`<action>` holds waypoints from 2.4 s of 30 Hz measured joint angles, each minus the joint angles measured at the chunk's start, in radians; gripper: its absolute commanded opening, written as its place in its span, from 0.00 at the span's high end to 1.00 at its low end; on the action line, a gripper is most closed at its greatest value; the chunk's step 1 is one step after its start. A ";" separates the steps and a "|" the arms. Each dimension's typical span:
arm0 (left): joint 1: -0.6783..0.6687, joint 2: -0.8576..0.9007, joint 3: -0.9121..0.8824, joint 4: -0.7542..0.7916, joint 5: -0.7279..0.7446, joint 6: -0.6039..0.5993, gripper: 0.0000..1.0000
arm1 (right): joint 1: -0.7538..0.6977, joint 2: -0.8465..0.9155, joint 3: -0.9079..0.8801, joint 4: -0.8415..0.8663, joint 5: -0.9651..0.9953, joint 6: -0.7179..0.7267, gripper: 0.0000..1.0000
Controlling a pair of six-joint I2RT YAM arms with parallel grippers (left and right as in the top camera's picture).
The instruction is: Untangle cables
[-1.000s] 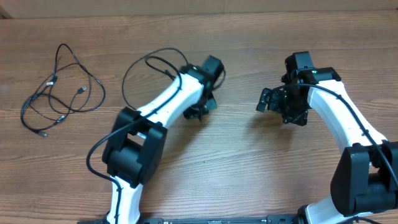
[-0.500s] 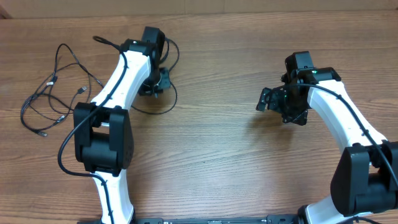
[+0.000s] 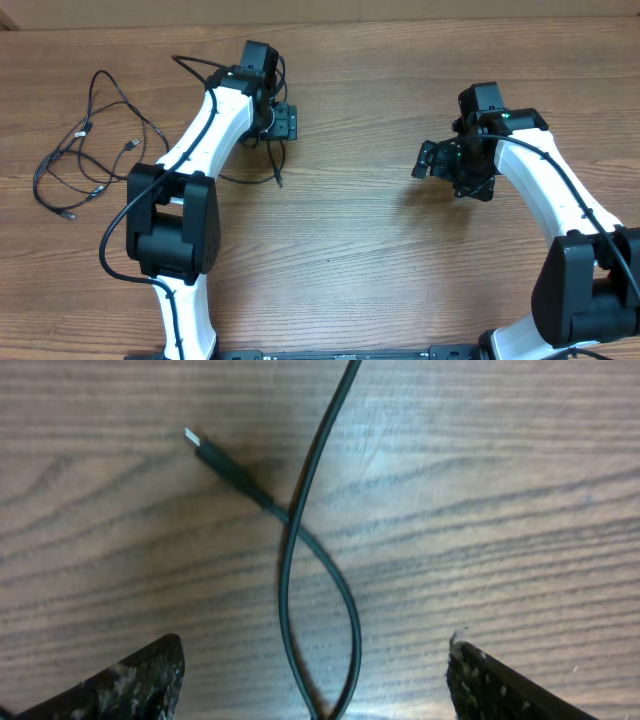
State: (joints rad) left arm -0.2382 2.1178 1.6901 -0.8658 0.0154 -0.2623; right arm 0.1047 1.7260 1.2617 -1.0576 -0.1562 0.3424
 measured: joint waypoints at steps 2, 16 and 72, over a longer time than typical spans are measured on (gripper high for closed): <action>0.000 0.000 0.000 0.015 0.000 0.001 0.16 | 0.000 0.000 0.000 0.000 0.000 0.001 0.01; -0.003 0.115 0.000 0.063 0.000 0.005 0.36 | 0.000 0.000 0.000 0.002 0.000 0.001 0.01; 0.113 0.093 0.591 -0.821 -0.401 -0.164 0.96 | 0.000 0.000 0.000 -0.009 0.000 0.000 0.01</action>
State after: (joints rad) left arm -0.1257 2.2112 2.2807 -1.6867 -0.3855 -0.4267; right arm 0.1043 1.7260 1.2617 -1.0664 -0.1562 0.3424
